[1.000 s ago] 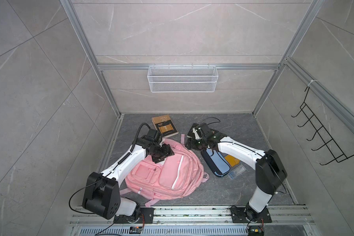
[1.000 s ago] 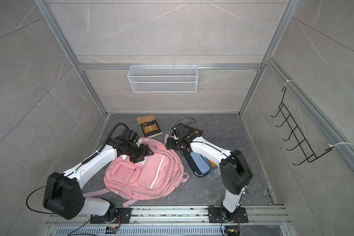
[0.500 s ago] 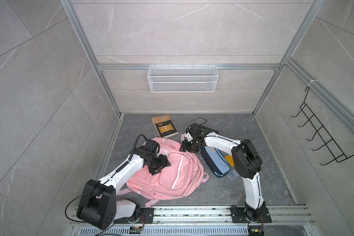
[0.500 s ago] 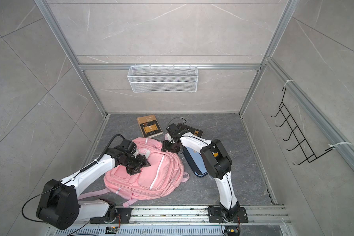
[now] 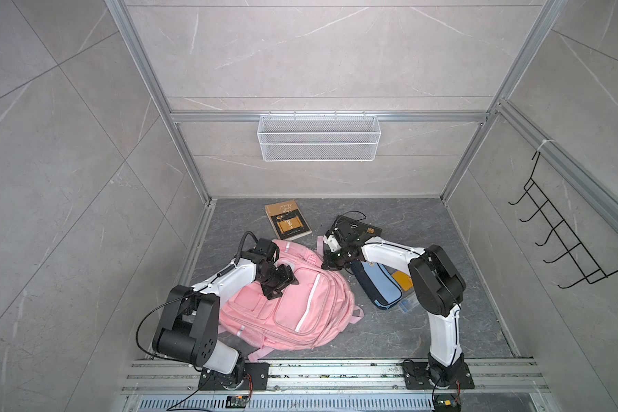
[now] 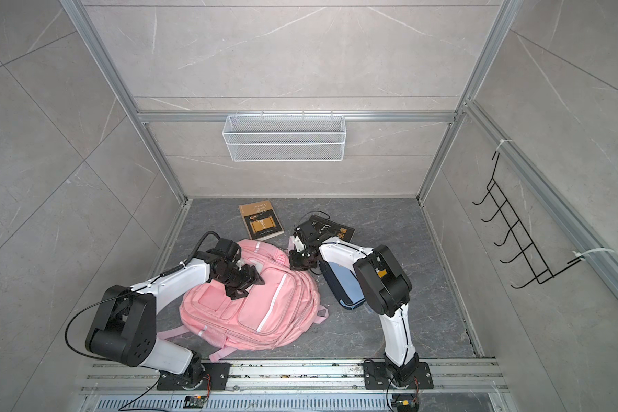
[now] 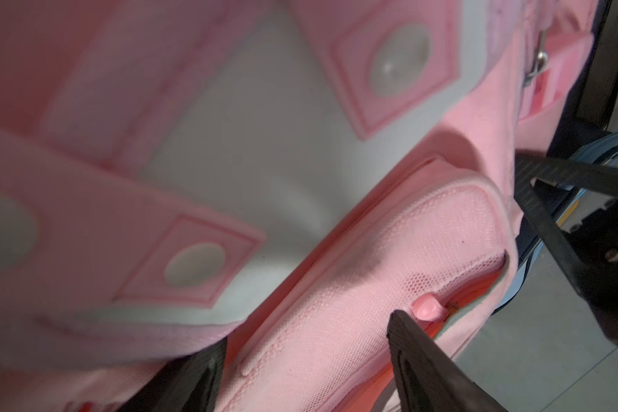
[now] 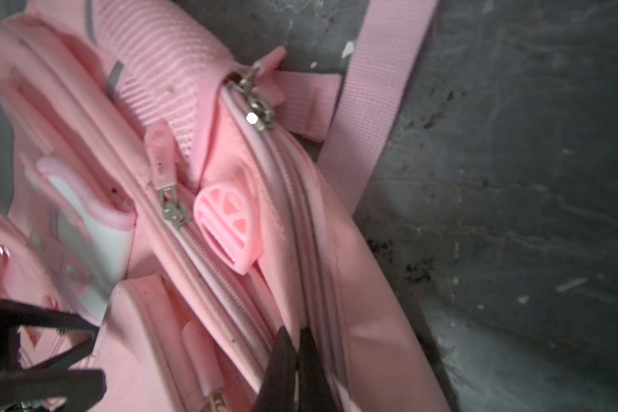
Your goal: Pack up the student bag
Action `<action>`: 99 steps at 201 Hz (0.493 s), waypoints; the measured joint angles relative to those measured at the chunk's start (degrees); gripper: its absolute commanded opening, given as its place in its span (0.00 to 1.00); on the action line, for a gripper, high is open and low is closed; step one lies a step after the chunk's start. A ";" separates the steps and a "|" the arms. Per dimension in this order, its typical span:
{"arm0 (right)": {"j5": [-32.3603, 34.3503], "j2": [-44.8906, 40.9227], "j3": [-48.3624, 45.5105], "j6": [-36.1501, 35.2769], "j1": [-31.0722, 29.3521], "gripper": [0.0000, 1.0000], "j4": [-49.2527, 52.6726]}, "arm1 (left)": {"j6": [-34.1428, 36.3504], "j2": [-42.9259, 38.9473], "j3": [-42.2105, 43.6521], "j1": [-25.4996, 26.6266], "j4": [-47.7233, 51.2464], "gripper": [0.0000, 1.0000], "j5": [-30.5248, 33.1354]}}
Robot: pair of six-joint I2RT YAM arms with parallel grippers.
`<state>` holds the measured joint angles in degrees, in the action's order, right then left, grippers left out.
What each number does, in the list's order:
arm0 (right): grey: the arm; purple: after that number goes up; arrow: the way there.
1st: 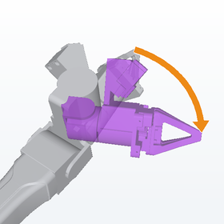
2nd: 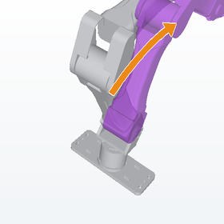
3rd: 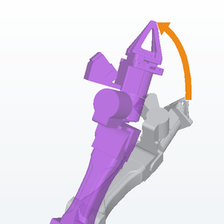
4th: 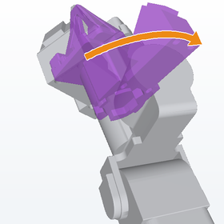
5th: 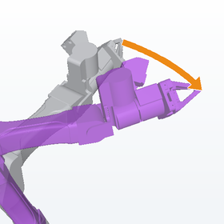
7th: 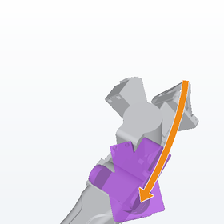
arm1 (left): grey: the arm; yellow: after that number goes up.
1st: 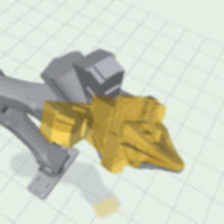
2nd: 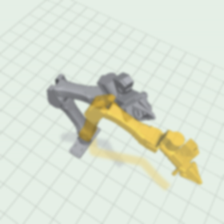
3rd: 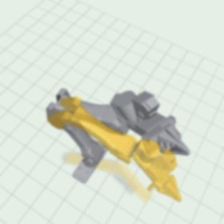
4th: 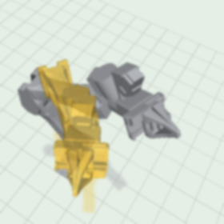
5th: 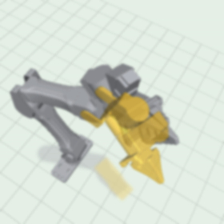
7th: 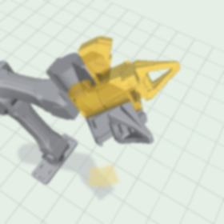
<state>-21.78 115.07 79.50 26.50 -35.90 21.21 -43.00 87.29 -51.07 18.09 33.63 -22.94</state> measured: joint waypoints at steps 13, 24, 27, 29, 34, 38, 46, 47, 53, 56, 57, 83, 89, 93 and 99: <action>-0.57 -2.34 -2.12 -0.35 0.00 0.00 -1.53 | 0.37 1.90 -1.81 -0.83 1.20 0.74 -0.52; -0.74 -3.98 -3.23 -0.46 0.00 0.00 -2.40 | 0.83 3.56 -3.52 -1.40 2.01 0.74 -0.90; -0.76 -4.46 -3.58 -0.46 0.00 0.00 -2.69 | 0.96 4.11 -4.13 -1.53 2.23 0.74 -0.98; -0.76 -4.81 -3.85 -0.46 0.00 0.00 -2.86 | 1.05 4.44 -4.50 -1.64 2.38 0.74 -1.05; -0.76 -5.42 -4.35 -0.44 0.00 0.00 -3.34 | 1.27 5.22 -5.33 -1.81 2.62 0.74 -1.11; -0.74 -6.03 -4.87 -0.44 0.00 0.00 -3.76 | 1.46 5.92 -6.08 -1.99 2.84 0.74 -1.16; -0.72 -7.15 -6.03 -0.42 0.00 0.00 -4.61 | 1.81 7.32 -7.76 -2.25 3.54 0.74 -1.18; -0.74 -7.26 -6.12 -0.42 0.00 0.00 -4.68 | 1.88 7.56 -8.07 -2.29 3.65 0.74 -1.18; -0.70 -8.22 -7.21 -0.39 -0.02 0.00 -5.29 | 2.23 8.61 -9.38 -2.38 4.15 0.74 -1.18; -0.70 -8.61 -7.69 -0.37 -0.02 0.00 -5.53 | 2.36 9.11 -10.01 -2.38 4.33 0.74 -1.18; -0.70 -8.79 -7.85 -0.35 -0.02 0.00 -5.64 | 2.40 9.27 -10.19 -2.38 4.39 0.74 -1.18; -0.31 -12.90 -12.57 0.70 -0.42 0.00 -7.32 | 3.72 13.27 -15.10 -2.60 4.87 0.74 -1.18; -0.20 -13.68 -13.49 0.96 -0.74 0.00 -7.56 | 4.00 14.03 -16.13 -2.64 4.81 0.73 -1.09; 0.00 -14.10 -13.99 1.27 -0.98 0.00 -7.69 | 4.09 14.38 -16.63 -2.64 4.76 0.73 -1.01; 0.15 -14.62 -14.62 1.53 -1.40 0.00 -7.85 | 4.24 14.84 -17.22 -2.67 4.52 0.74 -0.92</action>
<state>-21.63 100.44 64.88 28.03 -37.30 13.37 -38.76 102.13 -68.29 15.42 38.15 -23.86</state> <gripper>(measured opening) 0.048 0.735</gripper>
